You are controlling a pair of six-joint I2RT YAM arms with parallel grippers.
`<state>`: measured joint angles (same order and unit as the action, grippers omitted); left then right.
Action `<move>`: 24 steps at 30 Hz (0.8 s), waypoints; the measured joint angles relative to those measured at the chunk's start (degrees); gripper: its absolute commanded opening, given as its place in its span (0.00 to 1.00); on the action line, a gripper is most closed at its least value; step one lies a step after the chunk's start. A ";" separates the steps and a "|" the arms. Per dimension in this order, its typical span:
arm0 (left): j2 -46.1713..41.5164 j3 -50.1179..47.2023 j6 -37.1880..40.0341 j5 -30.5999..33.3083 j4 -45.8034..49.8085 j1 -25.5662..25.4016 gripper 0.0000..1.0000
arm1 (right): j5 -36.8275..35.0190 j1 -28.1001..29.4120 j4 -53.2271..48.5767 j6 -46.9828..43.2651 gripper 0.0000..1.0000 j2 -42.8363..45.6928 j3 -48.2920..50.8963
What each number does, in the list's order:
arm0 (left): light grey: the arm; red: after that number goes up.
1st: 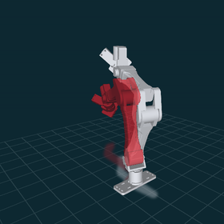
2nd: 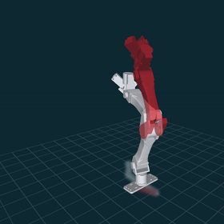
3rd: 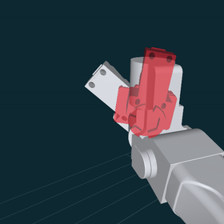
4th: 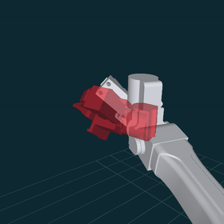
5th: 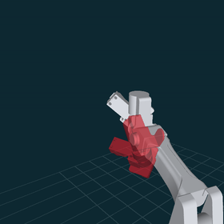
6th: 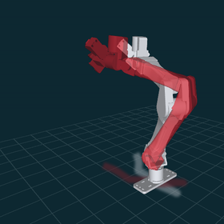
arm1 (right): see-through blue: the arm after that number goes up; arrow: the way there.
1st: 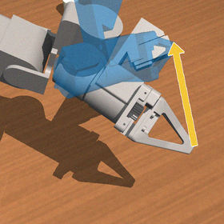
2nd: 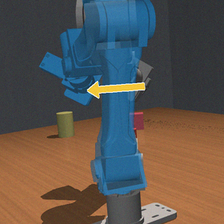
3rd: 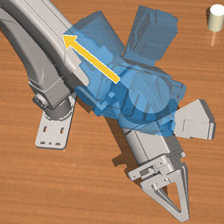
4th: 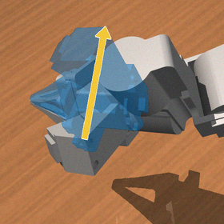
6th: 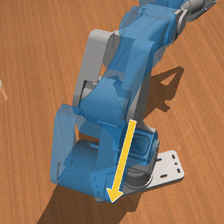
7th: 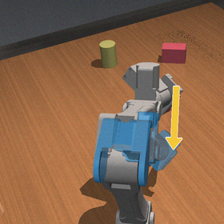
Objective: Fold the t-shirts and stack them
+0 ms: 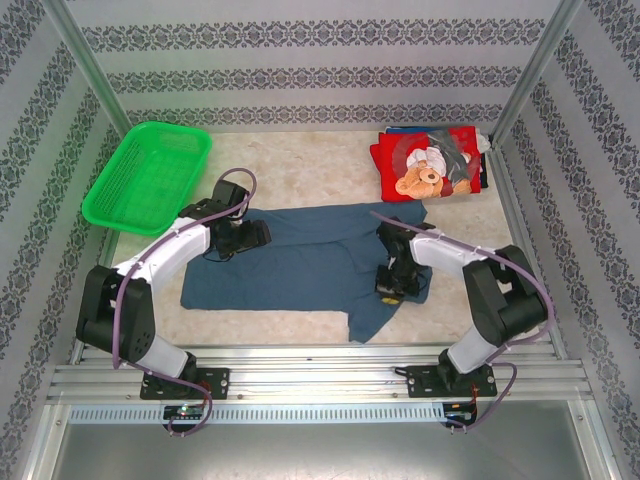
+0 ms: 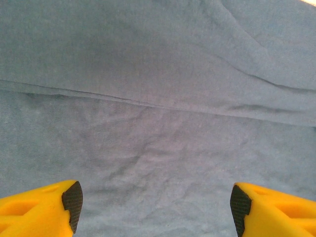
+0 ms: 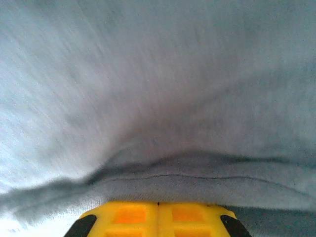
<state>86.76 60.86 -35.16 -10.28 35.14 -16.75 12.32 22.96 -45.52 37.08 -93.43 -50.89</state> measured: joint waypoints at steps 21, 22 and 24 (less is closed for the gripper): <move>-0.09 0.76 3.08 0.24 -0.15 -1.33 0.79 | 2.86 -0.28 -3.41 -1.09 0.54 22.32 5.18; -0.24 0.76 3.32 0.22 -0.50 -1.84 0.80 | 3.43 -0.20 -3.34 -0.31 0.54 23.02 7.45; -0.68 0.79 4.07 0.22 -1.42 -3.37 0.80 | 4.50 -0.20 -2.40 1.05 0.53 22.97 11.21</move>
<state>86.08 61.65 -31.09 -10.07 33.71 -20.12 16.82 22.76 -47.92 38.13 -70.46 -39.68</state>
